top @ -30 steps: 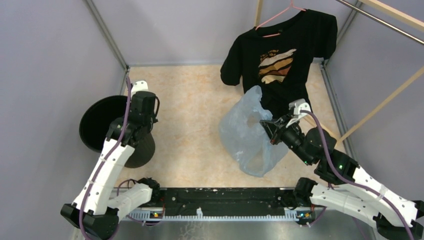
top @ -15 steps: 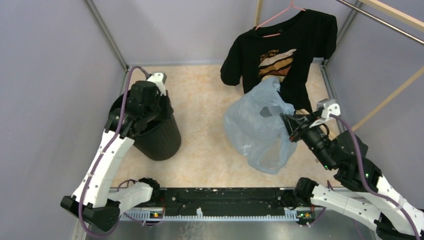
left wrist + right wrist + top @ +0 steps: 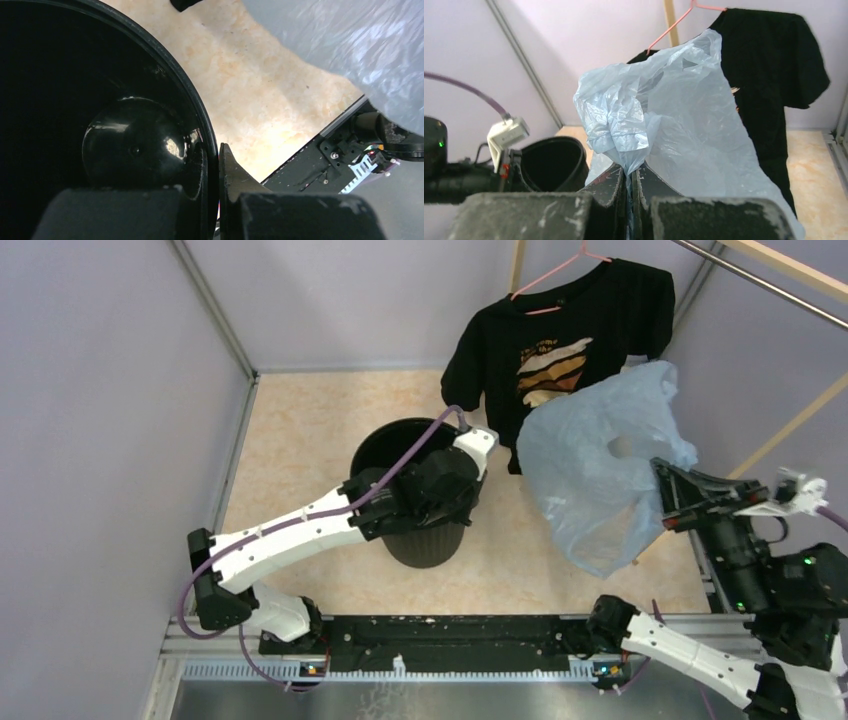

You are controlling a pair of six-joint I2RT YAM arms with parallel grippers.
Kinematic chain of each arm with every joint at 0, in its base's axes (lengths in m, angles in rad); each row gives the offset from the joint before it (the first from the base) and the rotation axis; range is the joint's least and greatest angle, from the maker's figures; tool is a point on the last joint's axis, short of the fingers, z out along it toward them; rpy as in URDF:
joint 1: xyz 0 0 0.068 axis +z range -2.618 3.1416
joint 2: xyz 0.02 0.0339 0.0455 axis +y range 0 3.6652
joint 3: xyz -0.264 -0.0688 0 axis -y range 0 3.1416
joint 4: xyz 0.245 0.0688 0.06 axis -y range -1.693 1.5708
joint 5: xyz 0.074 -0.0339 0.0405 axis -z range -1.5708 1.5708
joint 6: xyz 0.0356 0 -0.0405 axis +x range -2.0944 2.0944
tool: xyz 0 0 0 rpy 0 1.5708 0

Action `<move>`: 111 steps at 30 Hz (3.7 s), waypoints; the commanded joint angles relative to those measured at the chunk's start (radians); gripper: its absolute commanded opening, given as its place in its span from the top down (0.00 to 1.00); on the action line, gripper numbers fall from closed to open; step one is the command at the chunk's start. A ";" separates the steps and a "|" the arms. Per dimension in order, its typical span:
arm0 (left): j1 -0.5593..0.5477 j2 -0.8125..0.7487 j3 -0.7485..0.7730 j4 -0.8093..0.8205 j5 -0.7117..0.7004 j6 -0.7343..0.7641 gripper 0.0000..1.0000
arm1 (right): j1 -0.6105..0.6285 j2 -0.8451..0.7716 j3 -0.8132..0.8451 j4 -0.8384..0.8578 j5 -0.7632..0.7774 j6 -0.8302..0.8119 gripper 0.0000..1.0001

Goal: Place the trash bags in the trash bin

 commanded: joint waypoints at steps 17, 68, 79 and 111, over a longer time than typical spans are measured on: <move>-0.041 -0.279 -0.238 0.277 0.097 -0.193 0.27 | 0.008 0.114 0.108 0.129 -0.028 -0.024 1.00; -0.029 -0.744 -0.130 -0.019 -0.053 -0.254 0.07 | 0.008 0.360 -0.120 0.471 0.036 0.437 1.00; -0.024 -0.302 0.049 0.007 -0.383 0.050 0.12 | 0.008 0.469 -0.020 0.383 -0.261 0.128 1.00; 0.205 -0.129 0.349 -0.252 -0.186 0.115 0.07 | -0.140 0.652 0.151 0.182 -0.592 0.042 1.00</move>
